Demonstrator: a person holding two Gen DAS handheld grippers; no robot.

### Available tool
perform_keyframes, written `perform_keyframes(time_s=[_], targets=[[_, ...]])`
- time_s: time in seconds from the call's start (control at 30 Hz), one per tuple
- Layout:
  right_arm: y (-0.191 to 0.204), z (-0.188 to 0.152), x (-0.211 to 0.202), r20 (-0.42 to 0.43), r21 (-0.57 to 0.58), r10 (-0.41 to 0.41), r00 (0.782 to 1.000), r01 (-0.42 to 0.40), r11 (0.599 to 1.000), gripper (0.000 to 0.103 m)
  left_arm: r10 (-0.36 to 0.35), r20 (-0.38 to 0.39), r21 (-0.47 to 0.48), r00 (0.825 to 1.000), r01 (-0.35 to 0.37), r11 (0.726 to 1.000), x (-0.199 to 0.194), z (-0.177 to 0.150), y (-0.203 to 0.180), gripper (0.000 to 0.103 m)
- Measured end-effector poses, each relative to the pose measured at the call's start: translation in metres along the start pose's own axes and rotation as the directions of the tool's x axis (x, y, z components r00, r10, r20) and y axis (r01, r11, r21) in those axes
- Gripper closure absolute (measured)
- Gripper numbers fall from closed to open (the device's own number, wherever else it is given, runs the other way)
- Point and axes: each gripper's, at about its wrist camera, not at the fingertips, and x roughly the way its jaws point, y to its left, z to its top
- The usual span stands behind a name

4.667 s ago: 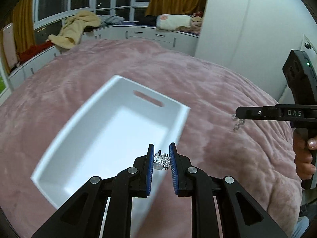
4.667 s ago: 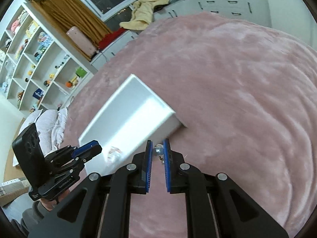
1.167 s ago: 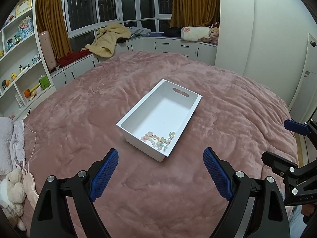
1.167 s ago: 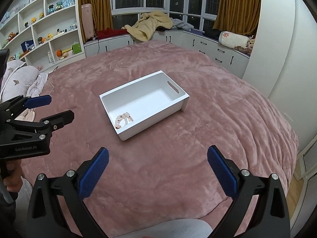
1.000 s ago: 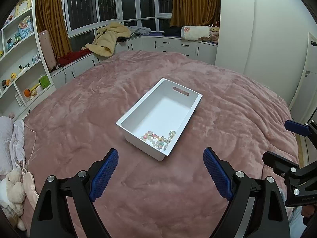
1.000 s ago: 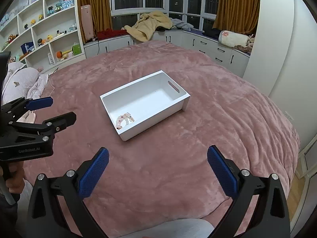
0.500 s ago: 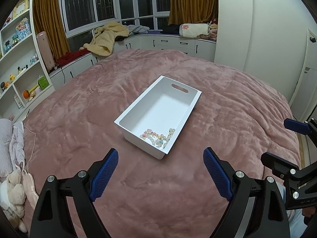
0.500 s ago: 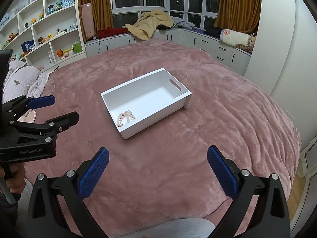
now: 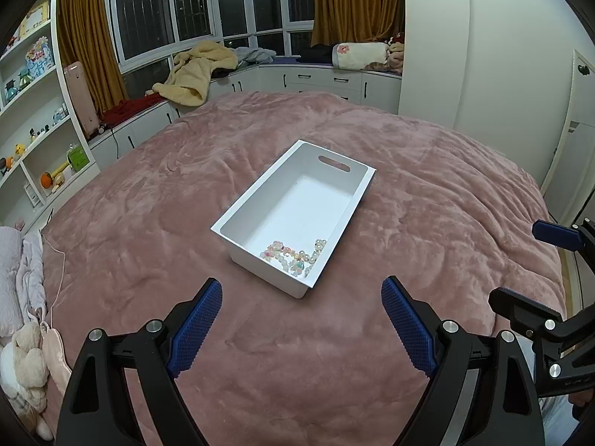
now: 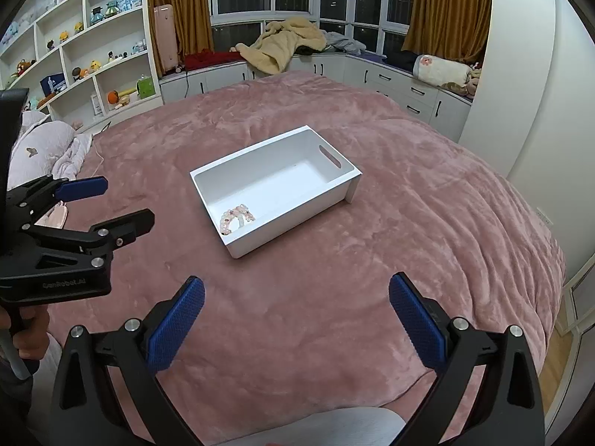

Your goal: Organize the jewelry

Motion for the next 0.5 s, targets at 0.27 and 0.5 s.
perform_keyframes(time_s=[0.27,0.5], targets=[[0.0015,-0.0006,-0.0003,0.001,-0.008,-0.002,1.000,0.002,1.000,0.005,-0.004,0.002,0.000,1.000,0.004,1.000,0.0009,0.0000,0.0000,0.014],[0.0018,-0.0007,0.0012,0.003,-0.011,-0.002,1.000,0.002,1.000,0.005,-0.014,0.008,0.004,1.000,0.014,1.000,-0.0005,0.0036,-0.0027,0.014]])
